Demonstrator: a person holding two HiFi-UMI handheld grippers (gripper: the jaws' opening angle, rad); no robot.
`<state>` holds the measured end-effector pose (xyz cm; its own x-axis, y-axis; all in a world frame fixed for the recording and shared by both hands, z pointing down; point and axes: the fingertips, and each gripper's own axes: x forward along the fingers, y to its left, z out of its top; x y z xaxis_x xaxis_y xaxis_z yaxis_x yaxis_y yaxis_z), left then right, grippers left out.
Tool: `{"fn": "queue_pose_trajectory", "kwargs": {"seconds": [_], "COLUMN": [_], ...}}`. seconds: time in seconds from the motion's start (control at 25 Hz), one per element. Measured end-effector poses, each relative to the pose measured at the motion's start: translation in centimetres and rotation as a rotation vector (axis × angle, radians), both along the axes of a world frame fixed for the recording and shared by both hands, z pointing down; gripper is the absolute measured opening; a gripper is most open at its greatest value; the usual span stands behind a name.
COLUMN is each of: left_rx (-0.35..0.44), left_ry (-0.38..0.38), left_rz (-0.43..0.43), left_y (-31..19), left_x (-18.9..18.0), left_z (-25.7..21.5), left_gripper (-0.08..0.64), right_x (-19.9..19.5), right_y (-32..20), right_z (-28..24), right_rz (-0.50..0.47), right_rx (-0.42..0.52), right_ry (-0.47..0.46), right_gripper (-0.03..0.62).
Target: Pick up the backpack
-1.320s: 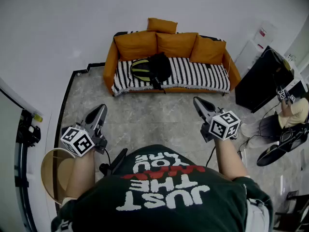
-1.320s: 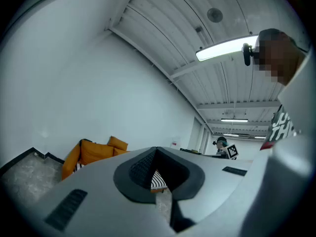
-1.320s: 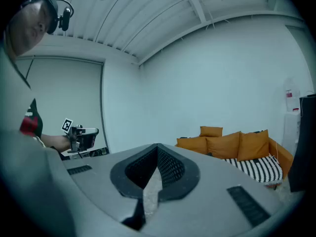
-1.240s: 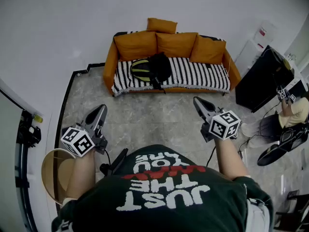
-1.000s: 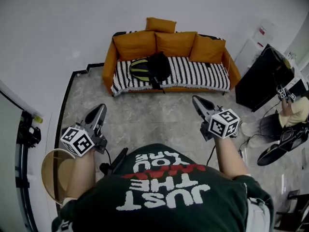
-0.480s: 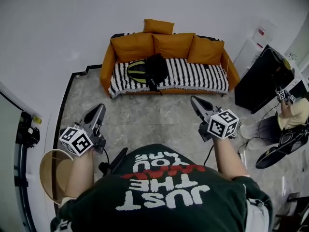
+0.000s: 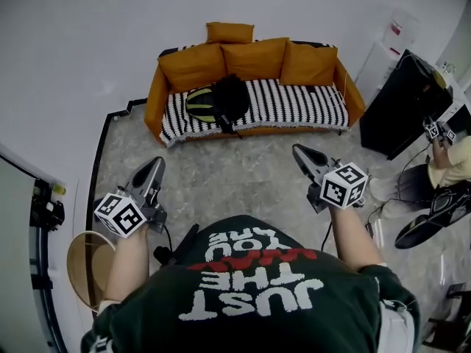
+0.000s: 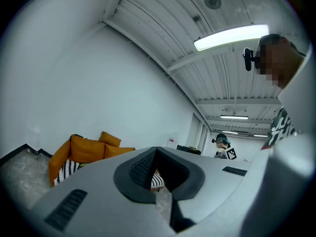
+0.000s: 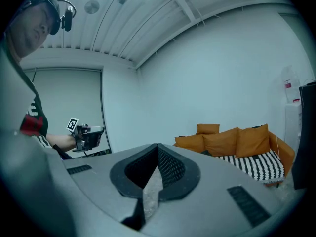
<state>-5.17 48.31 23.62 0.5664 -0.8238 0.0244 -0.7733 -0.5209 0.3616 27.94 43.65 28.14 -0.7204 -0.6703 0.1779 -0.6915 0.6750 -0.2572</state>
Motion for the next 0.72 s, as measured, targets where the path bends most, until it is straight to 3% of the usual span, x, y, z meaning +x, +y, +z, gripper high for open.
{"fn": "queue_pose_trajectory", "kwargs": {"seconds": [0.32, 0.52, 0.72], "left_rx": [-0.034, -0.032, -0.038], "left_ry": [0.017, 0.043, 0.036], "left_rz": [0.025, 0.072, 0.142], "left_y": [-6.6, -14.7, -24.7], "left_x": [-2.3, -7.2, -12.7], "left_z": [2.3, 4.1, 4.3], "left_gripper": [0.011, 0.011, 0.011], "right_x": [-2.5, -7.5, -13.5], "right_y": [-5.7, -12.0, -20.0], "right_z": [1.7, 2.3, 0.9], "right_rz": [0.011, 0.037, 0.088], "right_rx": [-0.027, -0.014, -0.015], "right_ry": [0.019, 0.055, 0.030], "right_gripper": [0.029, 0.029, 0.029]}}
